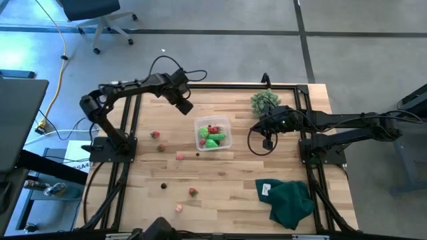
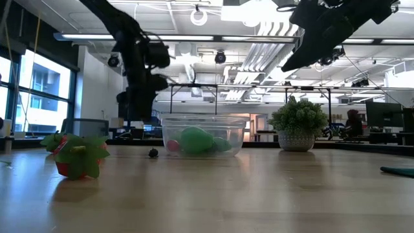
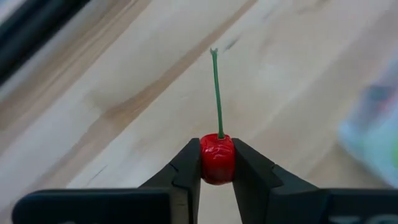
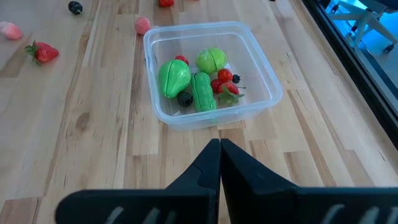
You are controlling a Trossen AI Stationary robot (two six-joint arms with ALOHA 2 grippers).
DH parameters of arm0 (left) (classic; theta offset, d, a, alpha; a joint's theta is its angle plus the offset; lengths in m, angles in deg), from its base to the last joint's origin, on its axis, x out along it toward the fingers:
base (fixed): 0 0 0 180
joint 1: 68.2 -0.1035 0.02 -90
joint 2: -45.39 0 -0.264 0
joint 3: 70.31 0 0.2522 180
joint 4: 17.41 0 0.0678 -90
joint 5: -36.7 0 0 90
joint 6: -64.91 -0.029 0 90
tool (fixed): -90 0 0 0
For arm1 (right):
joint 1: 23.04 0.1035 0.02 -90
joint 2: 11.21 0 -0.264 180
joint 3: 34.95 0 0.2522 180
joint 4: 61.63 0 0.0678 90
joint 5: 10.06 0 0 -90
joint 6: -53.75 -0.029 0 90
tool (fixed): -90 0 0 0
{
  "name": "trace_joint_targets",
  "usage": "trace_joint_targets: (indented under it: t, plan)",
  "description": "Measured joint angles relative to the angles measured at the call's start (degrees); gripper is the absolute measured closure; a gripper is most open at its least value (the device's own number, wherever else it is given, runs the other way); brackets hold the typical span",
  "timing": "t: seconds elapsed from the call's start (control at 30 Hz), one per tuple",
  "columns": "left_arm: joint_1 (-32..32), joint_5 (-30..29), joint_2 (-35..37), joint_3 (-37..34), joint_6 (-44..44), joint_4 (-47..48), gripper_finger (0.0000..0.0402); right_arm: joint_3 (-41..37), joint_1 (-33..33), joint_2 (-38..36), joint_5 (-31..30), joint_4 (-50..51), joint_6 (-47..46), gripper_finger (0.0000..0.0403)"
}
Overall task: Pick and placing Produce into tupperware
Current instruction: Put the red cherry into the transparent bin
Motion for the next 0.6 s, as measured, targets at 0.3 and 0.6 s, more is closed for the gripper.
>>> trace_joint_targets:
  t: [0.3, 0.6]
  plan:
    - [8.28, 0.22, 7.51, 0.11, -4.18, -6.58, 0.0333, 0.00, 0.02, 0.01, 0.01, 0.00, -0.02, 0.0401]
    - [20.40, -0.38, 9.32, 0.13, -3.85, -16.16, 0.0337, 0.00, 0.00, -0.01, -0.01, 0.00, -0.02, 0.0401]
